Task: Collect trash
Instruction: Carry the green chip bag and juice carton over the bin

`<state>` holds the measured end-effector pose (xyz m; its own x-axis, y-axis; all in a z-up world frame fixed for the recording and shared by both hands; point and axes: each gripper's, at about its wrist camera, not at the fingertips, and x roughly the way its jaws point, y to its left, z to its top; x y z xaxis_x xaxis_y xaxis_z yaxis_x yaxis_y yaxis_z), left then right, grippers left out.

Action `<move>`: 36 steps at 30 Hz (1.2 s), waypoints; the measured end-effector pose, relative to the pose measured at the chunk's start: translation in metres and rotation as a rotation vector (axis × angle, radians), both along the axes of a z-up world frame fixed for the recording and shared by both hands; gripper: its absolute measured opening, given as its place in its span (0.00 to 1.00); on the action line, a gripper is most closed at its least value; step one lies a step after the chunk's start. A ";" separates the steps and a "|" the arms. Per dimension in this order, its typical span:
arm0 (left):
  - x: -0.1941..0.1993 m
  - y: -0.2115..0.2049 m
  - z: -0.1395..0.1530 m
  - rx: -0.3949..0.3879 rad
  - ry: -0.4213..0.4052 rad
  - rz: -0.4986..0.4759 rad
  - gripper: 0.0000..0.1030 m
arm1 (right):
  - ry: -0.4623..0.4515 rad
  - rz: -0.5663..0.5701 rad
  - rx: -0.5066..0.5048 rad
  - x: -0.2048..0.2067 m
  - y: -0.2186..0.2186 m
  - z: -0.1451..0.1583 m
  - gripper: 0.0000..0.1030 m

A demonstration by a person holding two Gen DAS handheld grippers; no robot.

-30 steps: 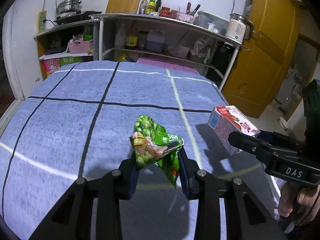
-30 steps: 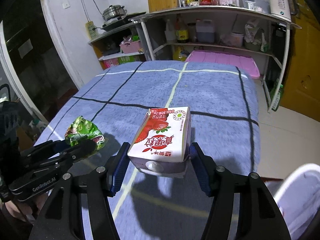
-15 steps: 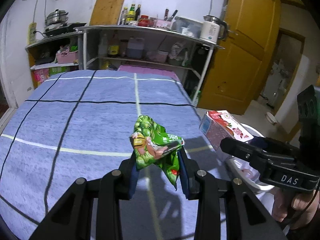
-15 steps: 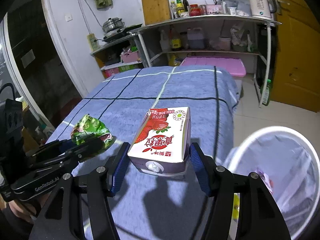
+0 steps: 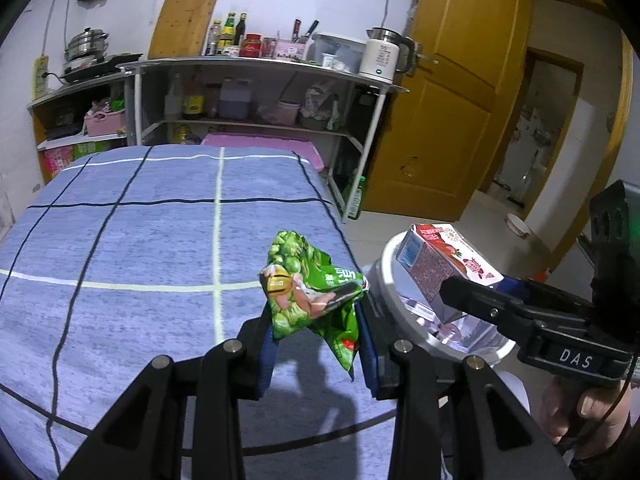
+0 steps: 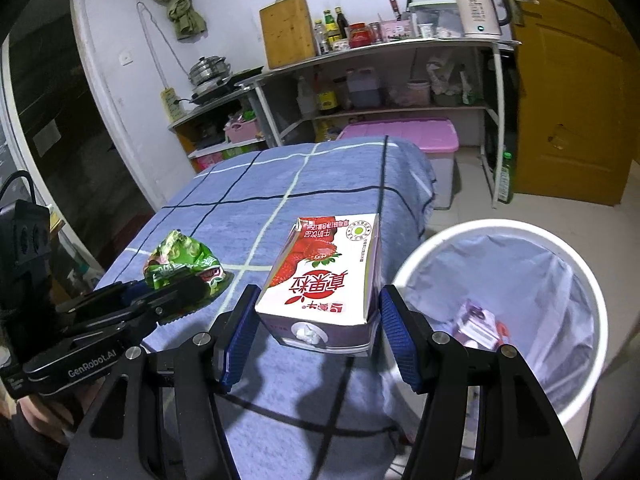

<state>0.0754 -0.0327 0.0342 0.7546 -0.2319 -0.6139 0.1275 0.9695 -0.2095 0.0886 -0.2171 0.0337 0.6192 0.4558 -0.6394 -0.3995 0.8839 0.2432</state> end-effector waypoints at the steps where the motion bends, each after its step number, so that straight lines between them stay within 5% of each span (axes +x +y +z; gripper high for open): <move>1: 0.000 -0.003 0.000 -0.002 0.001 -0.008 0.36 | 0.001 -0.009 0.002 -0.002 -0.005 -0.001 0.59; 36: 0.045 -0.117 -0.030 0.023 0.084 -0.260 0.36 | 0.093 -0.238 -0.010 -0.001 -0.121 -0.033 0.59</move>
<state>0.1203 -0.1497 0.0046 0.6178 -0.3963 -0.6792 0.3556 0.9111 -0.2082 0.0881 -0.3376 0.0005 0.6466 0.2976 -0.7023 -0.1565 0.9529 0.2598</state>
